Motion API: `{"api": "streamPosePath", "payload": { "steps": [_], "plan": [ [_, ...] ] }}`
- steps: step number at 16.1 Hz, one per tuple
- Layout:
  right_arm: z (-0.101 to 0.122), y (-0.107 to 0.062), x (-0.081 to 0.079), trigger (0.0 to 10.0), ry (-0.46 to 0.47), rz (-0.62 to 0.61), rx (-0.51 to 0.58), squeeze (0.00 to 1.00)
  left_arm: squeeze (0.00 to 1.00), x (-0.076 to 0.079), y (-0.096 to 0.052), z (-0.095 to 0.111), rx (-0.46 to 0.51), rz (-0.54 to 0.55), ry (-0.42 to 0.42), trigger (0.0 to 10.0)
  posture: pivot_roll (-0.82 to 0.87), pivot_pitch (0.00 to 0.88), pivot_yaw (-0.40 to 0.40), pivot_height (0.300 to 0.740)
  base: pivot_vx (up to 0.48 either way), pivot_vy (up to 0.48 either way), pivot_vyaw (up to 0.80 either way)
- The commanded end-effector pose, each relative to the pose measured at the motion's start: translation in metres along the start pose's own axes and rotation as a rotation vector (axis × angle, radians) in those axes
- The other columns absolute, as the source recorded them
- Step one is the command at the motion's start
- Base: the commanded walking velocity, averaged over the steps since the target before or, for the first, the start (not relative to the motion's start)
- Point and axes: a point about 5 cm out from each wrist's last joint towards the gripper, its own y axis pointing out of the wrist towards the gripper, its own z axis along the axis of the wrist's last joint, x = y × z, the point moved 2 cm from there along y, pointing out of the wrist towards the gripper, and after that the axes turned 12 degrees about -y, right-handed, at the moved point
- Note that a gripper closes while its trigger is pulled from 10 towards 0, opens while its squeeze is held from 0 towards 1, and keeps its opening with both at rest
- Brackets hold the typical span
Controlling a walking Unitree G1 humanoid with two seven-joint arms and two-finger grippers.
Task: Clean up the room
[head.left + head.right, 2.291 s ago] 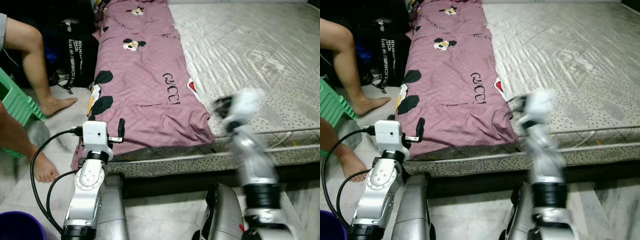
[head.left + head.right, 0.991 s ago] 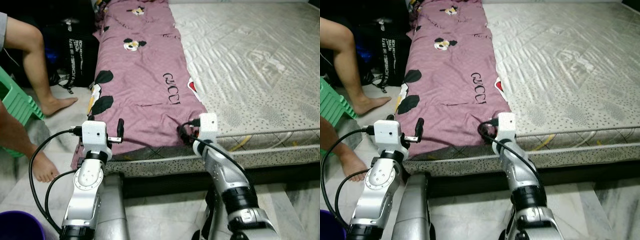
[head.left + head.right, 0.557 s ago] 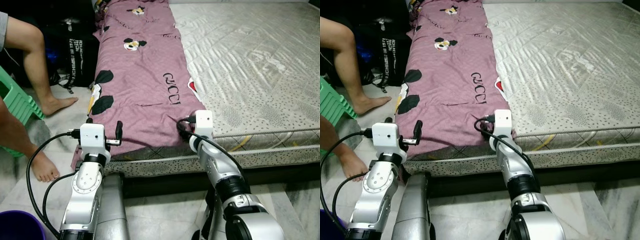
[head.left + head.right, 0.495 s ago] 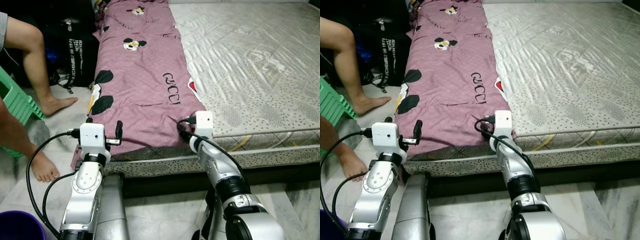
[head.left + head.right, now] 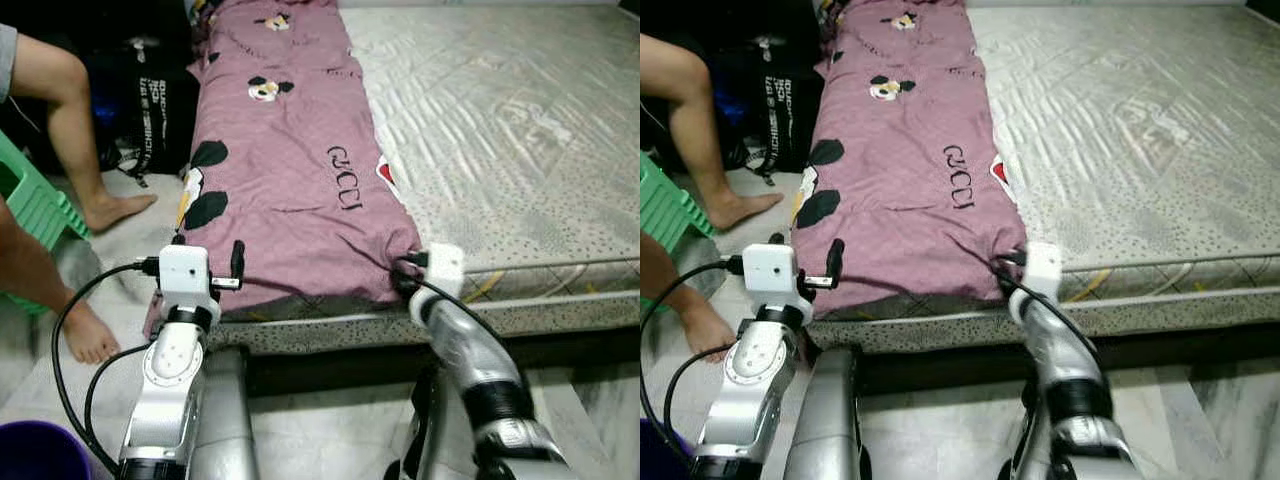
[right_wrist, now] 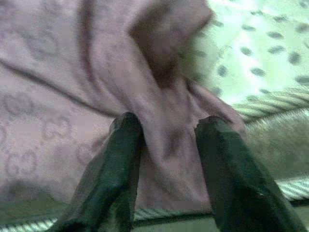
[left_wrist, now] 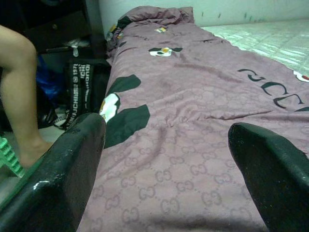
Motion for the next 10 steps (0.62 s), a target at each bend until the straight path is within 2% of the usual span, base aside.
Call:
{"api": "streamPosePath", "payload": {
  "steps": [1, 3, 10],
  "plan": [
    [0.001, -0.002, 0.004, 0.0, 0.014, -0.001, -0.001, 0.00, 0.00, 0.001, 0.003, 0.001, -0.004, -0.010, 0.003, 10.0, 0.13, 0.000, 0.005, 0.485, 0.000, 0.000, 0.00],
    [0.002, -0.005, 0.005, 0.0, 0.021, 0.007, 0.002, 0.00, 0.00, 0.000, 0.004, 0.001, -0.003, -0.011, 0.004, 10.0, 0.13, 0.000, 0.006, 0.485, 0.000, 0.000, 0.00],
    [0.015, -0.010, -0.006, 0.0, 0.026, 0.065, 0.027, 0.00, 0.00, 0.000, 0.005, 0.002, 0.003, -0.005, 0.004, 10.0, 0.13, 0.000, 0.000, 0.485, 0.000, 0.000, 0.00]
  ]
}}
